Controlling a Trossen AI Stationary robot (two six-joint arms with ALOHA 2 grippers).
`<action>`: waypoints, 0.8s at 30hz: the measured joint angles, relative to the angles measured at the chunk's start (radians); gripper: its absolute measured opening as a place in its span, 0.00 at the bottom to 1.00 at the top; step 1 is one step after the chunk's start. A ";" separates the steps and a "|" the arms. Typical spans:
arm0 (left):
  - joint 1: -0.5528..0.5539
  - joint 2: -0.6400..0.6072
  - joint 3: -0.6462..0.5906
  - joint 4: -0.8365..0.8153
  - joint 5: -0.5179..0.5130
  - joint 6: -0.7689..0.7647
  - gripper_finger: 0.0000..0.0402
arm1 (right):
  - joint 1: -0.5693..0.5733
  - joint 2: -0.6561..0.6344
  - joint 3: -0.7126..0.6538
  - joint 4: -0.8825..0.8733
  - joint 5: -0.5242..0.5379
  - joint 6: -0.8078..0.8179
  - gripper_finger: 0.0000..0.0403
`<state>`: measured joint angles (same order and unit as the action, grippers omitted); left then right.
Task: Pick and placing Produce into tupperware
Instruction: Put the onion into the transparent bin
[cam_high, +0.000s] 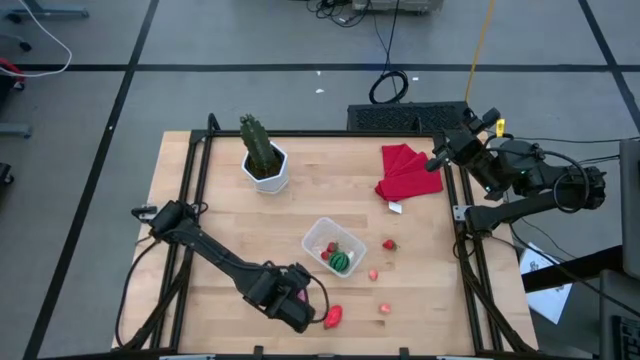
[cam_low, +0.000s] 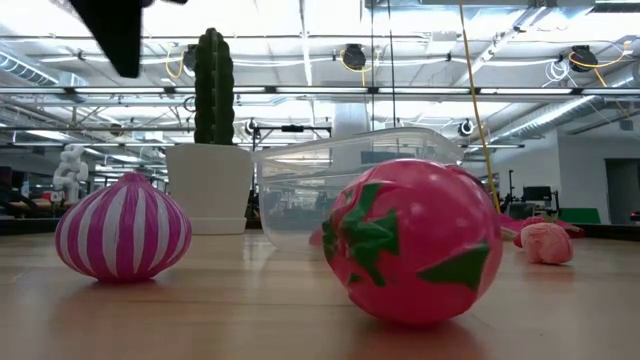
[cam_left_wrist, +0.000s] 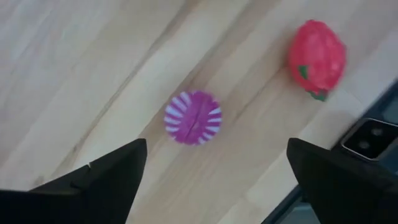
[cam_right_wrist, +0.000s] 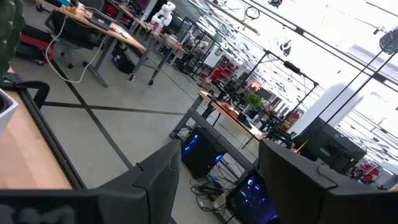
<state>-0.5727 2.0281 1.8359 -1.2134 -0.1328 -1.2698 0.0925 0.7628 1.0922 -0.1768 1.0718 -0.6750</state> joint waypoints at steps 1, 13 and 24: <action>0.004 0.000 0.000 0.012 0.003 0.028 0.98 | 0.000 0.000 0.000 0.000 0.000 0.000 0.52; 0.028 0.025 -0.026 0.065 0.044 0.153 0.98 | 0.000 0.001 0.000 0.000 0.000 0.009 0.52; 0.033 0.029 -0.172 0.166 0.107 0.149 0.98 | 0.000 0.003 0.000 0.000 0.000 0.009 0.52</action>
<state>-0.5401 2.0567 1.6635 -1.0470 -0.0261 -1.1211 0.0925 0.7657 1.0924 -0.1768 1.0718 -0.6662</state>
